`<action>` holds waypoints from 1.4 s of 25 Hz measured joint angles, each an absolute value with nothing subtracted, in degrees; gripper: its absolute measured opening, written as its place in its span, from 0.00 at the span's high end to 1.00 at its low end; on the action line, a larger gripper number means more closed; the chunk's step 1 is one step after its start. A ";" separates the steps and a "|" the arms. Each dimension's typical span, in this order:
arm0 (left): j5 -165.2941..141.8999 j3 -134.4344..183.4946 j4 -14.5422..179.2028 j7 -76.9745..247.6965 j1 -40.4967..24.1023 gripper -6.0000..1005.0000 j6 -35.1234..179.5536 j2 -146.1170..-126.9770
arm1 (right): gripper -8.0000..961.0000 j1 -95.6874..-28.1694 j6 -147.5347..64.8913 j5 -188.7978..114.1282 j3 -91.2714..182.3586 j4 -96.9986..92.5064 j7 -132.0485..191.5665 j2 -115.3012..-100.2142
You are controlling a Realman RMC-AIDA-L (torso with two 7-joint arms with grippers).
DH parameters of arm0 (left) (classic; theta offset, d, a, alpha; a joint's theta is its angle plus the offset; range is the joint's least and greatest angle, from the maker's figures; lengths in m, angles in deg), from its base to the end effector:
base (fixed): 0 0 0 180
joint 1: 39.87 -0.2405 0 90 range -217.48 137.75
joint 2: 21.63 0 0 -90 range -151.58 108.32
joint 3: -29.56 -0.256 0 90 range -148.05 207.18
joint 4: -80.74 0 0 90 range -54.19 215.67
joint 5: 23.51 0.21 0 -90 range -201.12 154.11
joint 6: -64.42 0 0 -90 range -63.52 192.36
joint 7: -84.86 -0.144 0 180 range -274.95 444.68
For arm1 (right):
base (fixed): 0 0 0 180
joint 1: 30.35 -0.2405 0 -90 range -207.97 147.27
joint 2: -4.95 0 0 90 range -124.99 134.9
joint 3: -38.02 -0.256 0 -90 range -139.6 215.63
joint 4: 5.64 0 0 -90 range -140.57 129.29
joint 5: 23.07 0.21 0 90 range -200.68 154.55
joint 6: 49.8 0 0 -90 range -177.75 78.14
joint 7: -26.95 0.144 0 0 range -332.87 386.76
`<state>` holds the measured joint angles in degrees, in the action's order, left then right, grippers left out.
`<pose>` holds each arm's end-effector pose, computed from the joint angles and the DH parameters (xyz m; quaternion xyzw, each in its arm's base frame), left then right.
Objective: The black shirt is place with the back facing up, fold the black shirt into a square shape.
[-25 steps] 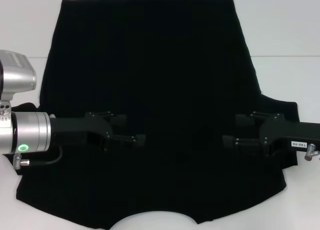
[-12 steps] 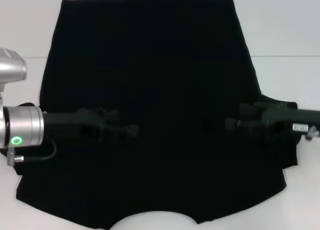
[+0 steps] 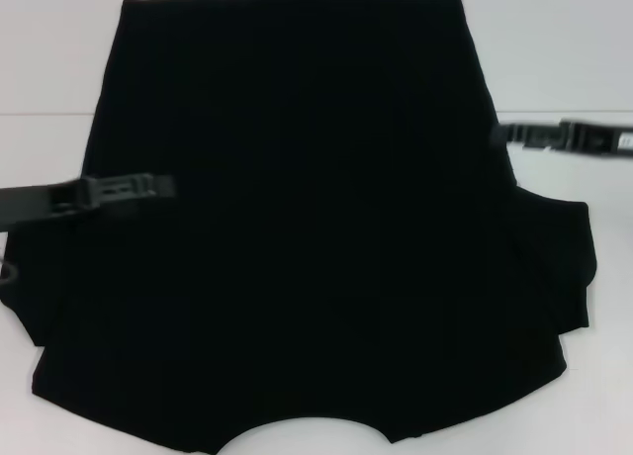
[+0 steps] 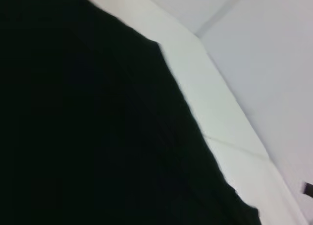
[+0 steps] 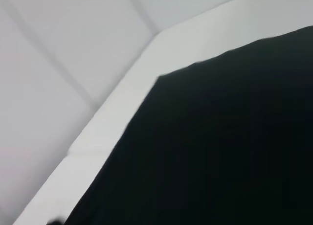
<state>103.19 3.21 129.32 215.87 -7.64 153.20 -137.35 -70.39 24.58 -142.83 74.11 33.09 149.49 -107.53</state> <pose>-0.2872 0.3573 0.0771 -0.7644 -0.5739 -0.2475 0.1584 0.2510 0.4164 0.0625 -0.8138 0.4888 0.2390 0.2041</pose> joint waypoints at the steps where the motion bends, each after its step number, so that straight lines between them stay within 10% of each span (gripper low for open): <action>1: 105.34 5.85 129.42 218.19 -7.66 0.06 154.14 -136.76 | 0.10 -70.77 23.72 -143.02 74.22 33.18 151.42 -106.93; 12: 121.60 16.83 130.14 225.61 -8.59 0.18 153.27 -135.31 | 0.10 -71.95 22.93 -144.27 74.34 36.04 159.34 -105.26; 23: 125.35 17.88 130.13 228.85 -9.98 0.53 150.82 -135.72 | 0.10 -70.80 23.26 -144.28 74.32 35.43 159.42 -105.20; 35: 127.24 18.12 129.29 231.73 -11.17 0.53 146.59 -136.38 | 0.10 -69.86 23.23 -144.26 74.31 35.31 159.47 -105.17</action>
